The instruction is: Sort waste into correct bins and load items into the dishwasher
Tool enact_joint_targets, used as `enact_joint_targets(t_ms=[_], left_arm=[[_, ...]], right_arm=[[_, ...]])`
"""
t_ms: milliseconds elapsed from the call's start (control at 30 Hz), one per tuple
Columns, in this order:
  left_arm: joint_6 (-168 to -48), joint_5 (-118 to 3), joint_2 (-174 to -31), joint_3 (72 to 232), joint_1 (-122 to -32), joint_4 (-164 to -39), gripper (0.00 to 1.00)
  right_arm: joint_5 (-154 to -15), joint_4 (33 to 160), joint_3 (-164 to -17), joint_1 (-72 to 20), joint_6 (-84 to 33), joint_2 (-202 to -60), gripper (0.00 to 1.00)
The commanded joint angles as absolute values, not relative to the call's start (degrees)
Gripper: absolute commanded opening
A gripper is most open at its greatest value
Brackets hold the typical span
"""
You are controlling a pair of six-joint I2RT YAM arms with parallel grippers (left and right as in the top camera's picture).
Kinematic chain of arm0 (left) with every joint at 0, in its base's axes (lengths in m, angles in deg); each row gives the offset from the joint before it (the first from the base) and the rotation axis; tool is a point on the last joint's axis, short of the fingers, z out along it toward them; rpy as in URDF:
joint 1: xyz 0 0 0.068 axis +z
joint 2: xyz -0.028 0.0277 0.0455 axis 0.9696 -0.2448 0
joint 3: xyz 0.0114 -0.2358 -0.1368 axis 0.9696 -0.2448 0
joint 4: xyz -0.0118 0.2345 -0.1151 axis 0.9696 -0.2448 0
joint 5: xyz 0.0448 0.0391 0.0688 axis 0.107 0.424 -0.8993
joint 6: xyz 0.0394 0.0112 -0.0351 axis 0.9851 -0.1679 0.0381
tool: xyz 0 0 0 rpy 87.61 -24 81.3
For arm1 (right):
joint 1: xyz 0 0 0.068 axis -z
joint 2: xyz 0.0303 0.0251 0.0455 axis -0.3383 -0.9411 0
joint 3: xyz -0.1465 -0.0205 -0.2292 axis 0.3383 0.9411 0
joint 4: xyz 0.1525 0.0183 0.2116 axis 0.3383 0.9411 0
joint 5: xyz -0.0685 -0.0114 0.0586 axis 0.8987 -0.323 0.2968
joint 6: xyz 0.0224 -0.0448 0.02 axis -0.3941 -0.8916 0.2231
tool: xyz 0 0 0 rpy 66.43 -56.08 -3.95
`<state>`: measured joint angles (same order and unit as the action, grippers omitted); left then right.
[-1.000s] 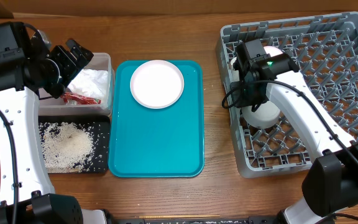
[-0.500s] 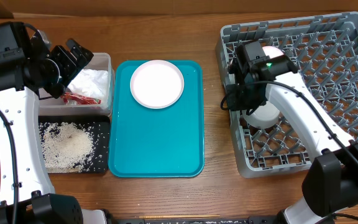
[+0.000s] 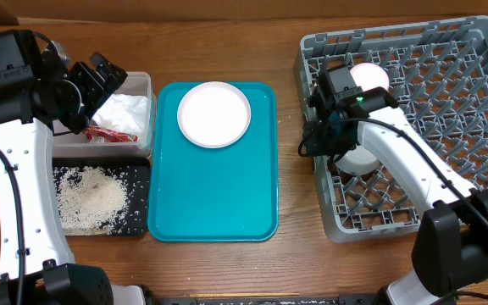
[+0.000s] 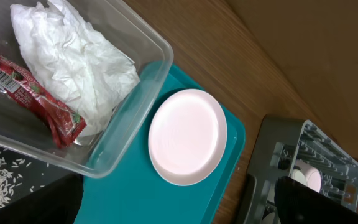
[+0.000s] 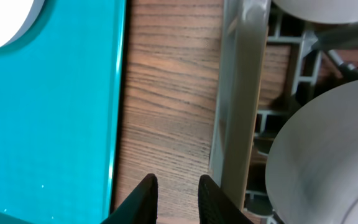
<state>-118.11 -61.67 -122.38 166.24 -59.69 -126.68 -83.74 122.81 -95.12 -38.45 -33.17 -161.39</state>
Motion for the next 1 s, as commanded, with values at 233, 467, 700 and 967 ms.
enact_joint_targets(t_ms=[233, 467, 700, 967], left_arm=[[-118.63, -61.89, -121.52, 167.24, -59.69, -126.61, 1.0], [-118.63, -61.89, -121.52, 167.24, -59.69, -126.59, 1.0], [-118.63, -61.89, -121.52, 167.24, -59.69, -126.61, 1.0], [-118.63, -61.89, -121.52, 167.24, -59.69, -126.61, 1.0]], right_arm=[[-77.64, 122.64, -97.98, -37.38, -33.38, -161.89, 0.29], [-77.57, 123.67, -101.1, -37.38, -33.38, -161.56, 0.33], [-76.55, 125.7, -100.67, -37.38, -33.12, -161.65, 0.34], [-80.13, 125.44, -97.32, -38.47, -33.12, -161.87, 0.25]])
